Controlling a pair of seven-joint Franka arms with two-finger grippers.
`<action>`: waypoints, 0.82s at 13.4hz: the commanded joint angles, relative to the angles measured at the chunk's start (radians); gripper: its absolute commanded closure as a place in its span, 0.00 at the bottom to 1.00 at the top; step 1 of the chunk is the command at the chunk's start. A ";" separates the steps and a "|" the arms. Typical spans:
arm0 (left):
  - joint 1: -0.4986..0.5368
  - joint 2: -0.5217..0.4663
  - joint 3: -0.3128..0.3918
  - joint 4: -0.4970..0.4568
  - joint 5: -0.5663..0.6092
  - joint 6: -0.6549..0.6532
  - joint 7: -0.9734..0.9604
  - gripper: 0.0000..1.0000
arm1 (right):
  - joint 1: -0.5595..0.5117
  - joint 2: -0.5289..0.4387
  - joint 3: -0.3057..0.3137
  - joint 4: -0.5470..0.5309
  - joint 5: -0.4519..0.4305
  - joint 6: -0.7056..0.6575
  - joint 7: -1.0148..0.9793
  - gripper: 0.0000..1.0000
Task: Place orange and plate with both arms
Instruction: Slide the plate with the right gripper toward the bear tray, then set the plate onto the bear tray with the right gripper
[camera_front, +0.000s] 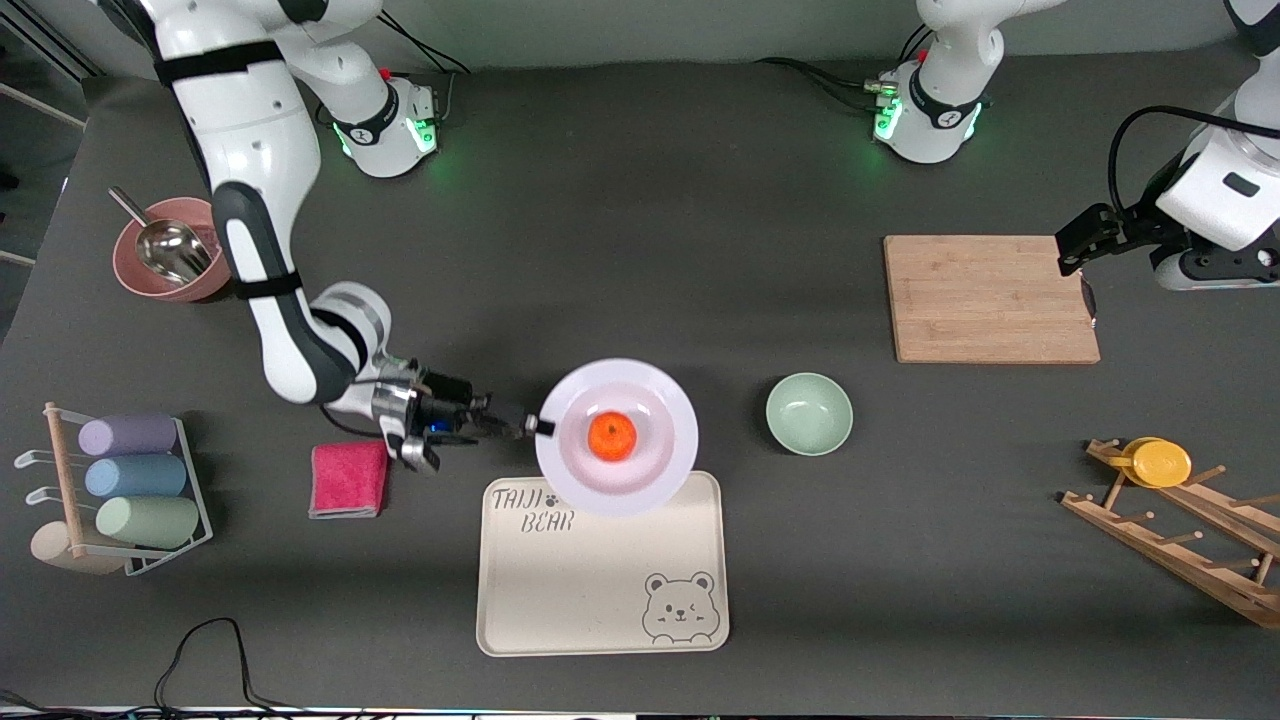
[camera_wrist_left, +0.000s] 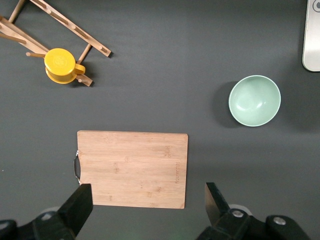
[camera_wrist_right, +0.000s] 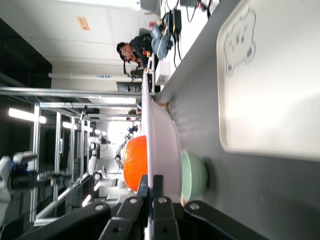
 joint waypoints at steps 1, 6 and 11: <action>0.009 -0.018 0.011 -0.014 -0.002 0.016 0.011 0.00 | -0.040 0.216 0.003 0.335 -0.018 -0.013 0.129 1.00; 0.010 -0.017 0.011 -0.014 -0.005 0.022 0.013 0.00 | -0.041 0.369 -0.029 0.542 -0.015 -0.007 0.192 1.00; 0.010 -0.015 0.012 -0.014 -0.005 0.018 0.011 0.00 | -0.040 0.427 -0.031 0.557 -0.015 -0.003 0.171 1.00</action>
